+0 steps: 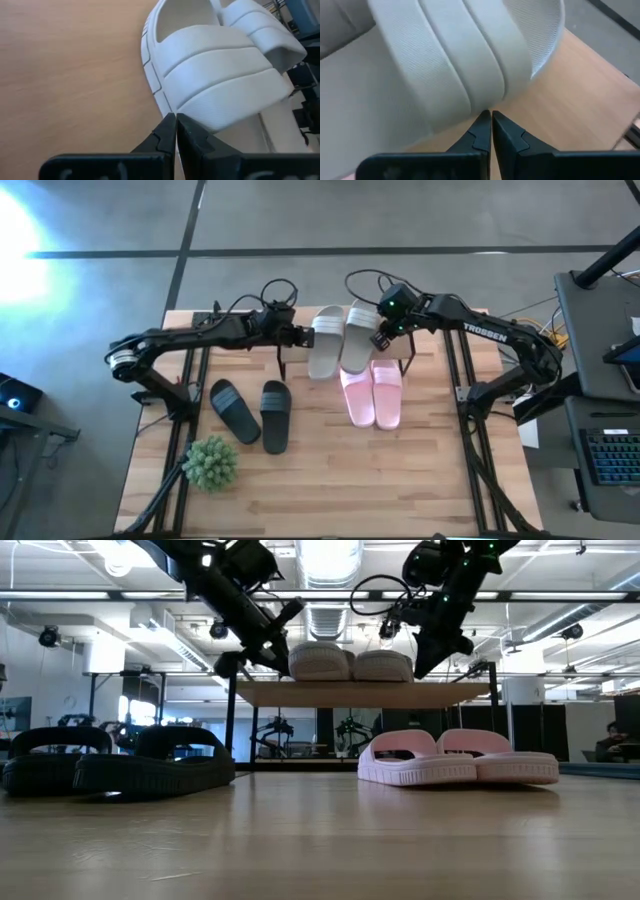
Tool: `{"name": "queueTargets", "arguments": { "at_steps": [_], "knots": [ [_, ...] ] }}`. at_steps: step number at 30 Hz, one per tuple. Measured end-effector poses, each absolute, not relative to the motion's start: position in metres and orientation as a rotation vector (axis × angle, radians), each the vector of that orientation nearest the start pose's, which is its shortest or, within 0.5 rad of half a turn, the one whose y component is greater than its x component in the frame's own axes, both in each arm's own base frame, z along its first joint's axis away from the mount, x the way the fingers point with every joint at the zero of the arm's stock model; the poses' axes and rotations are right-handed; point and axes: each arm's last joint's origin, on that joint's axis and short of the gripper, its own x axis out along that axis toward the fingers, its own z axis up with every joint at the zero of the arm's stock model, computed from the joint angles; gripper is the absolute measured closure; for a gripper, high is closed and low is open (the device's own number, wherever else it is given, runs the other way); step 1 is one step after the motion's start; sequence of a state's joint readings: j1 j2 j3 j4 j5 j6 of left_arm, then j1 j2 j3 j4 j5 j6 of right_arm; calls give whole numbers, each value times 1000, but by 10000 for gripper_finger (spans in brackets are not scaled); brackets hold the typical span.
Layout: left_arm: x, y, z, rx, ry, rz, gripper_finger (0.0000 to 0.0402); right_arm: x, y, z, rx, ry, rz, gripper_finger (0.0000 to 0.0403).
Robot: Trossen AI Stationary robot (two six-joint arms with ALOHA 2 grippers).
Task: Pick and place slides into the shelf
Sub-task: Adjust the gray slides on the shelf
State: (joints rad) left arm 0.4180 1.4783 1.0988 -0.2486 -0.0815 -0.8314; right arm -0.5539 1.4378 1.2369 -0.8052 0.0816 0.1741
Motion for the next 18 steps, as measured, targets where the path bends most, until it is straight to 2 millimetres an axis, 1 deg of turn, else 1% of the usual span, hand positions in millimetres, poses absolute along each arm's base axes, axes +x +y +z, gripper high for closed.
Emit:
{"name": "queueTargets", "arguments": {
  "at_steps": [3,6,9,15,18],
  "knots": [
    [302,137,271,-901,402,706,401,245,-154,293,391,937,-664,394],
    [305,138,269,-902,408,705,401,245,-156,294,381,930,-665,394],
    [303,137,270,-897,412,708,401,244,-159,294,370,931,-660,394],
    [295,134,286,-829,373,713,401,243,-162,294,377,919,-661,394],
    [292,134,287,-809,377,720,401,244,-163,294,368,911,-658,394]
  ]
}}
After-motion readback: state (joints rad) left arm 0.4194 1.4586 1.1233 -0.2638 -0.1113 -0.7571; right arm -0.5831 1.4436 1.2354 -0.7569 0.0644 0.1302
